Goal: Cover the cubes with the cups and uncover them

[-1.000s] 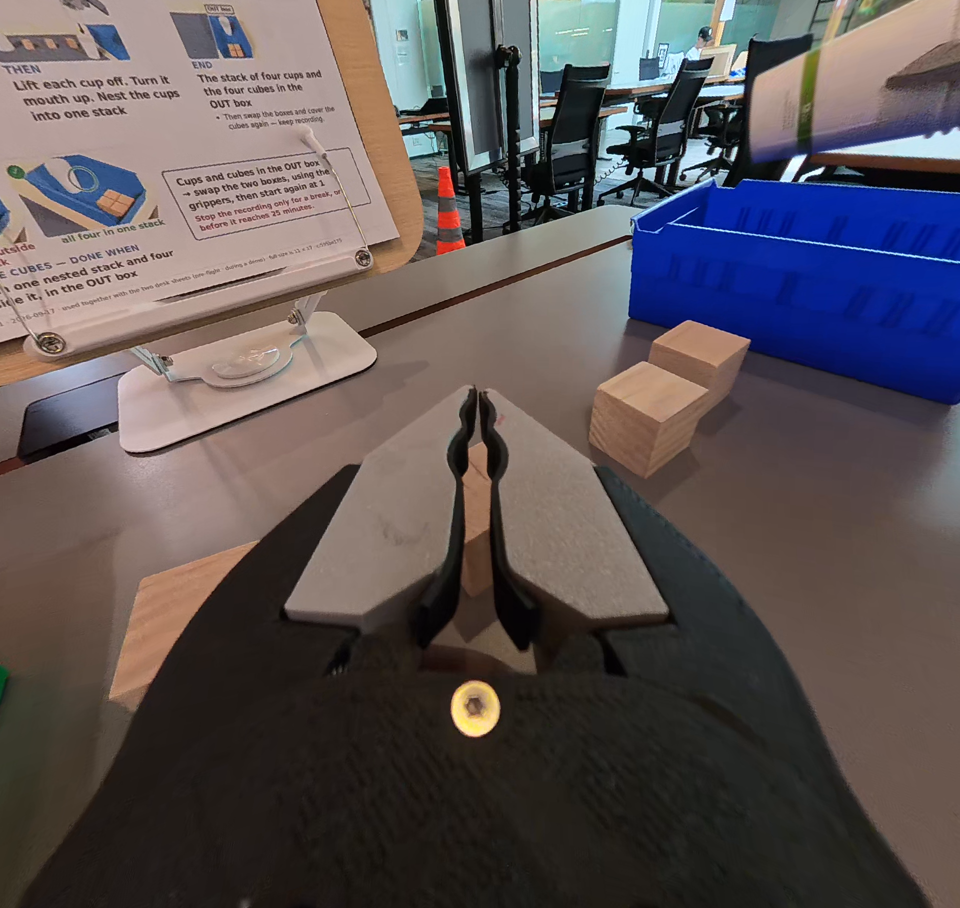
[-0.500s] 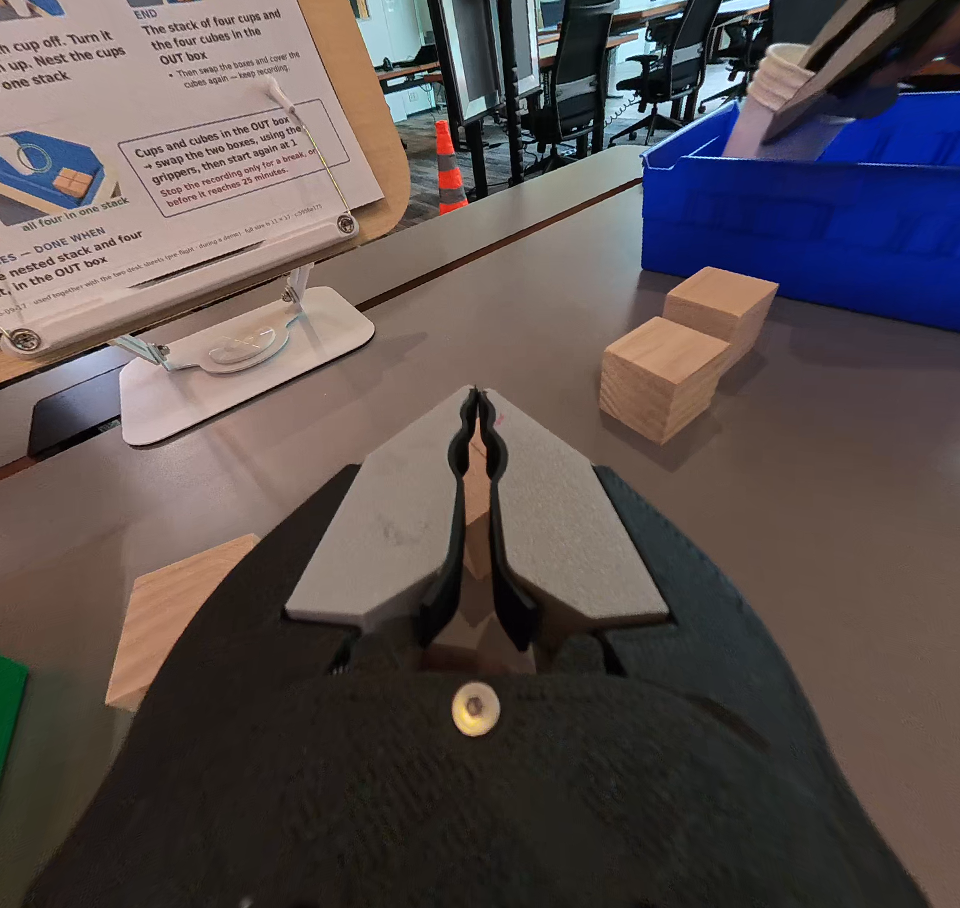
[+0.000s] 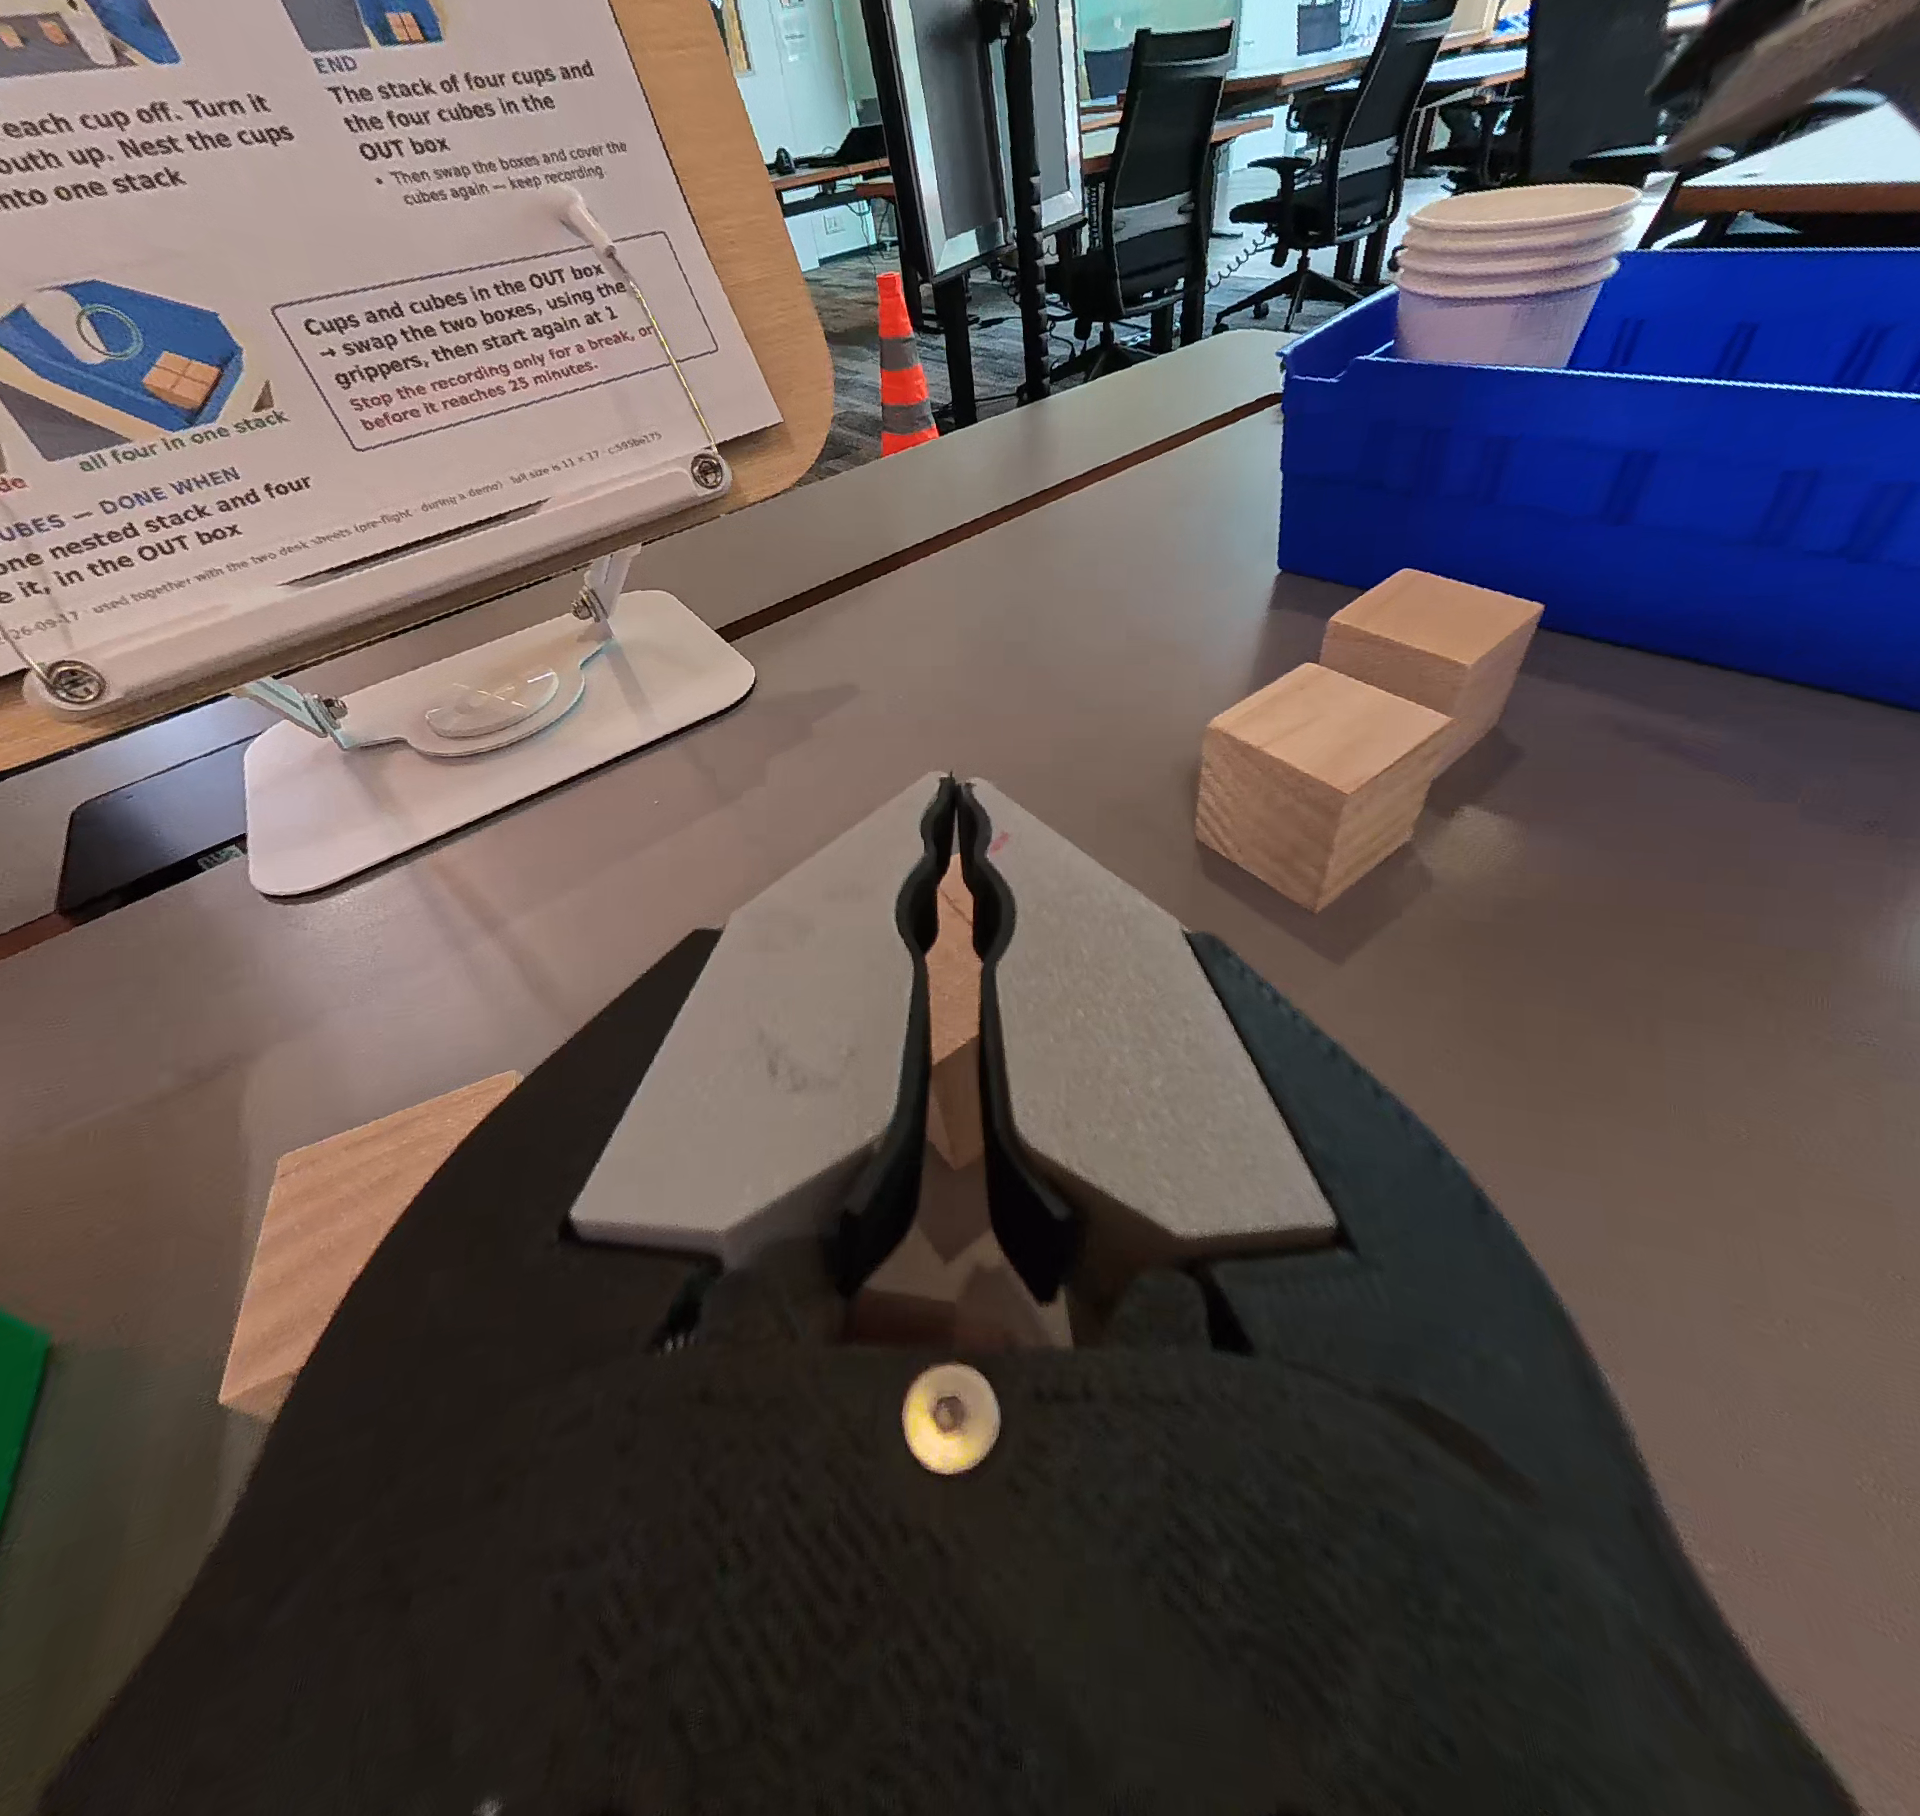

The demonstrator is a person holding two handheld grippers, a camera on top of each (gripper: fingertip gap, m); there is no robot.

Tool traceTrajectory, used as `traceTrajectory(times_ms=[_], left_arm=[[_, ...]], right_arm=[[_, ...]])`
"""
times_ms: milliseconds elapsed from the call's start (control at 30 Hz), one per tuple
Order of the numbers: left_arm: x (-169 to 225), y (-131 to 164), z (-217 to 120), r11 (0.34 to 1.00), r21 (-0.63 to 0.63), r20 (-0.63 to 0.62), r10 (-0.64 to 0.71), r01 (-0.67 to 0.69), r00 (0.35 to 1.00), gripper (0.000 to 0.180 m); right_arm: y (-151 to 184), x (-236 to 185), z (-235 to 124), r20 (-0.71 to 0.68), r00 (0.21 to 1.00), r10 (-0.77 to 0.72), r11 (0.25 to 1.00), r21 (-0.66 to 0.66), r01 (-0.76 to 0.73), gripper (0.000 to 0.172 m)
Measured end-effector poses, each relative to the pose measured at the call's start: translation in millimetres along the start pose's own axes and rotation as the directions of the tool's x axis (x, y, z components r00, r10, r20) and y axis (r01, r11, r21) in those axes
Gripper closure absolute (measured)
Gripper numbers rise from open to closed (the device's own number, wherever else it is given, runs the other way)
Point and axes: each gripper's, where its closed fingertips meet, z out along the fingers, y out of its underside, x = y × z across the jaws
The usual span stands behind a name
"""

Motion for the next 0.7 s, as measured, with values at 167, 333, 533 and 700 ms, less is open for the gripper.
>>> traceTrajectory(times_ms=[167, 333, 533, 700], left_arm=[[2, 4, 2, 1.0, -0.012, -0.005, 0.019, -0.019, 1.0, 0.18], [4, 8, 3, 0.999, -0.032, -0.022, 0.01, -0.011, 1.0, 0.178], [9, 8, 3, 0.999, -0.036, -0.041, 0.039, -0.041, 0.998, 0.177], [9, 7, 3, 0.998, -0.036, -0.046, 0.04, -0.042, 0.998, 0.177]], right_arm=[[9, -123, -7, 0.484, 0.87, -0.093, 0.987, -0.069, 0.144, 0.141], [8, -164, 22, 0.522, 0.826, -0.21, 0.95, -0.092, 0.3, 0.129], [-19, -189, 67, 0.552, 0.804, -0.222, 0.943, -0.087, 0.32, 0.081], [12, -206, 113, 0.539, 0.777, -0.324, 0.853, -0.189, 0.487, 0.104]])
